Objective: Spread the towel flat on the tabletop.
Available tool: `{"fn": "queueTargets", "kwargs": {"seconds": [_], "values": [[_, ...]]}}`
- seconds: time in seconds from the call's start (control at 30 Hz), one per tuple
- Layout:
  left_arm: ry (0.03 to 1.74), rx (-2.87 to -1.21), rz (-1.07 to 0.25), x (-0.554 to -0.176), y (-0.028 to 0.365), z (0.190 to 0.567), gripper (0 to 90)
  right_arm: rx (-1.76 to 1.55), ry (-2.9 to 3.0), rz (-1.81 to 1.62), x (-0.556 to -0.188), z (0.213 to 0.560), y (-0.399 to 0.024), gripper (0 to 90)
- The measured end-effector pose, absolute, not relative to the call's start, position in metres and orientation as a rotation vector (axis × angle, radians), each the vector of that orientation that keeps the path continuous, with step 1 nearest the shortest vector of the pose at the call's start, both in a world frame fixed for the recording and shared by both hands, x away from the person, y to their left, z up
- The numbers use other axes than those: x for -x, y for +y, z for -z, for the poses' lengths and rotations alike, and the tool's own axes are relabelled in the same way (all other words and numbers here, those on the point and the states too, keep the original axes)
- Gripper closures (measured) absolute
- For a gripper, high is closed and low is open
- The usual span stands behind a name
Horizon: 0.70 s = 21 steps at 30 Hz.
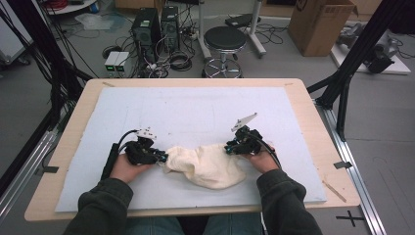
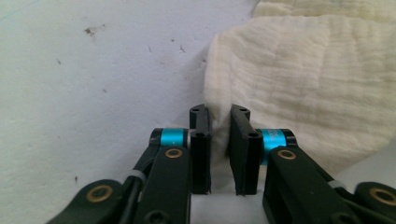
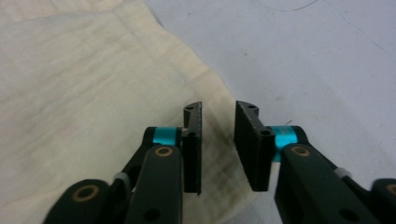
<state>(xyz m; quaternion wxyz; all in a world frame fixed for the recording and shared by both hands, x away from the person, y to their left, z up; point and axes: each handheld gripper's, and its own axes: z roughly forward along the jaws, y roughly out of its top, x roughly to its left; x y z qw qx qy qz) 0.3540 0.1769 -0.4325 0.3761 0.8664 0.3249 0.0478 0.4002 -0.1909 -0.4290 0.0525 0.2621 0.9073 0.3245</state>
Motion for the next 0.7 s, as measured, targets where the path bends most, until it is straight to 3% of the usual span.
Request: {"fn": "queueTargets", "kwargs": {"seconds": [0.1,0.43,0.57,0.7], "values": [[0.84,-2.217,-0.139,-0.353,0.177,0.431,84.0,-0.794,2.771,-1.024,-0.401,0.43,-0.194,88.0],[0.852,-2.111,-0.209,-0.351,0.188,0.42,85.3,-0.863,2.679,-1.234,-0.398,0.418,-0.216,88.4],[0.855,-2.115,-0.21,-0.353,0.188,0.421,85.3,-0.905,2.659,-1.187,-0.401,0.422,-0.217,64.2],[0.854,-2.113,-0.215,-0.354,0.188,0.421,85.3,-0.879,2.662,-1.113,-0.404,0.427,-0.211,56.6]]}}
